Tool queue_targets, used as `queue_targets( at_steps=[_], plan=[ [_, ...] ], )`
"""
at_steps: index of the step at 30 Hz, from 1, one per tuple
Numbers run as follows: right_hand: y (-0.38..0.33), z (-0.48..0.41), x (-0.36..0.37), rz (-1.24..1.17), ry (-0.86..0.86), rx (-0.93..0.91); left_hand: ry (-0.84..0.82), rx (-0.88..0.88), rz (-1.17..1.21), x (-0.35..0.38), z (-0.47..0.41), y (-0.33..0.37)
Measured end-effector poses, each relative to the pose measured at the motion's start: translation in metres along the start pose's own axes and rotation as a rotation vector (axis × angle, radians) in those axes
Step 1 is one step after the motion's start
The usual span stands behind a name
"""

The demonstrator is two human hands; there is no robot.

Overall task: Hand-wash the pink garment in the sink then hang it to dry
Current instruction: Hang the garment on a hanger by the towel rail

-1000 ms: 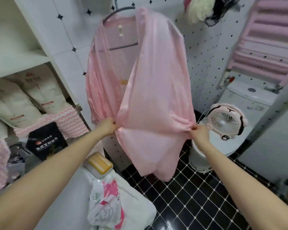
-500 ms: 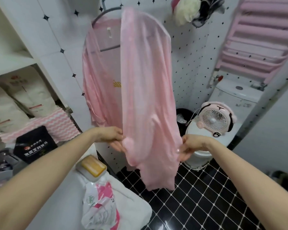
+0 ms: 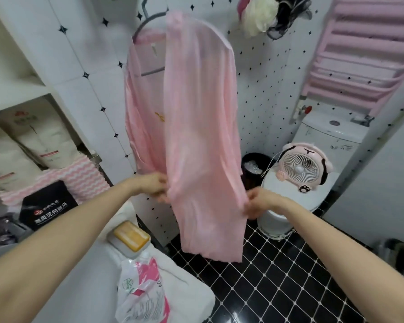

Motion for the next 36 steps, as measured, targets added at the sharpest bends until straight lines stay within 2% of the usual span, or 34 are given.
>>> queue_targets(
  at_steps=[1, 2, 3, 4, 5, 6, 7, 9, 10, 11, 12, 13, 14, 15, 16, 17, 18, 19, 20, 21, 22, 23, 24, 25, 26, 27, 28, 29, 30, 31, 32, 34, 36],
  plan=[
    [0.002, 0.008, 0.006, -0.020, -0.193, 0.068, -0.188, -0.088, 0.049, 0.004, 0.006, -0.005],
    [0.003, 0.006, 0.007, -0.036, -0.193, 0.087, -0.229, -0.122, 0.059, 0.002, 0.001, -0.010],
    [0.003, 0.000, 0.002, -0.054, -0.013, 0.060, -0.144, -0.149, 0.077, -0.005, -0.007, -0.012],
    [0.002, -0.005, -0.005, -0.096, 0.324, 0.001, 0.039, -0.115, 0.041, -0.016, -0.014, -0.015],
    [0.006, -0.010, -0.012, -0.093, 0.573, -0.034, 0.220, -0.072, -0.075, -0.023, -0.021, -0.020],
    [0.006, -0.012, -0.015, -0.065, 0.609, -0.053, 0.271, -0.039, -0.160, -0.024, -0.021, -0.023],
    [0.004, -0.010, -0.011, -0.036, 0.465, -0.069, 0.187, -0.019, -0.188, -0.020, -0.016, -0.022],
    [0.009, -0.002, 0.006, -0.055, -0.072, 0.036, -0.185, -0.085, -0.036, -0.009, -0.002, -0.022],
    [0.010, 0.000, 0.007, -0.054, -0.100, 0.052, -0.203, -0.099, 0.012, -0.009, -0.005, -0.024],
    [0.009, -0.006, 0.002, -0.080, 0.028, 0.044, -0.060, -0.110, 0.072, -0.015, -0.011, -0.023],
    [0.006, -0.010, -0.005, -0.143, 0.315, -0.015, 0.171, -0.104, 0.129, -0.022, -0.019, -0.026],
    [0.006, -0.012, -0.012, -0.208, 0.575, -0.054, 0.321, -0.112, 0.184, -0.027, -0.025, -0.030],
    [0.006, -0.013, -0.016, -0.198, 0.673, -0.067, 0.313, -0.121, 0.224, -0.026, -0.025, -0.030],
    [0.003, -0.012, -0.016, -0.116, 0.591, -0.085, 0.170, -0.135, 0.203, -0.021, -0.021, -0.026],
    [0.001, -0.009, -0.010, -0.065, 0.355, -0.068, -0.028, -0.147, 0.161, -0.014, -0.017, -0.026],
    [0.003, -0.005, -0.001, -0.050, 0.055, 0.010, -0.146, -0.151, 0.107, -0.009, -0.012, -0.028],
    [0.005, 0.001, 0.005, -0.091, -0.140, 0.077, -0.122, -0.142, 0.092, -0.009, -0.012, -0.028],
    [0.005, 0.001, 0.004, -0.124, -0.151, 0.099, 0.023, -0.112, 0.107, -0.014, -0.017, -0.028],
    [0.004, -0.006, 0.000, -0.142, 0.022, 0.060, 0.251, -0.079, 0.142, -0.022, -0.025, -0.030],
    [0.003, -0.011, -0.008, -0.177, 0.327, -0.004, 0.456, -0.064, 0.215, -0.029, -0.028, -0.029],
    [0.002, -0.013, -0.016, -0.220, 0.574, -0.050, 0.547, -0.053, 0.297, -0.032, -0.028, -0.028],
    [0.002, -0.015, -0.018, -0.220, 0.652, -0.076, 0.522, -0.043, 0.325, -0.030, -0.026, -0.026],
    [0.001, -0.013, -0.016, -0.167, 0.570, -0.092, 0.424, -0.047, 0.281, -0.023, -0.026, -0.027],
    [0.001, -0.009, -0.009, -0.119, 0.359, -0.070, 0.281, -0.069, 0.215, -0.014, -0.025, -0.030],
    [0.004, -0.002, 0.000, -0.089, 0.072, 0.001, 0.149, -0.109, 0.155, -0.008, -0.021, -0.033],
    [0.007, 0.004, 0.008, -0.090, -0.139, 0.064, 0.062, -0.134, 0.100, -0.004, -0.019, -0.036],
    [0.010, 0.007, 0.010, -0.094, -0.198, 0.086, 0.032, -0.145, 0.057, -0.005, -0.018, -0.038],
    [0.010, 0.004, 0.008, -0.097, -0.089, 0.052, 0.068, -0.129, 0.024, -0.008, -0.017, -0.036],
    [0.011, -0.002, 0.004, -0.113, 0.137, 0.013, 0.155, -0.106, 0.013, -0.013, -0.017, -0.032],
    [0.013, -0.006, -0.002, -0.183, 0.356, 0.006, 0.252, -0.079, 0.074, -0.016, -0.018, -0.030],
    [0.011, -0.007, -0.007, -0.302, 0.468, 0.011, 0.296, -0.066, 0.213, -0.019, -0.017, -0.026],
    [0.009, -0.006, -0.006, -0.503, 0.421, 0.026, 0.208, -0.087, 0.534, -0.016, -0.011, -0.016],
    [0.014, -0.006, 0.001, -0.572, 0.291, 0.037, 0.109, -0.120, 0.691, -0.003, -0.017, -0.023]
  ],
)
Point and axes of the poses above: each hand's wrist, its own z-axis away from the middle knuckle, its own x-axis out of the palm, y = z × x, the point moved 2 cm from there along -z, towards the middle knuckle, and after that the axes turned 10 degrees about y, right-handed, at the moved point
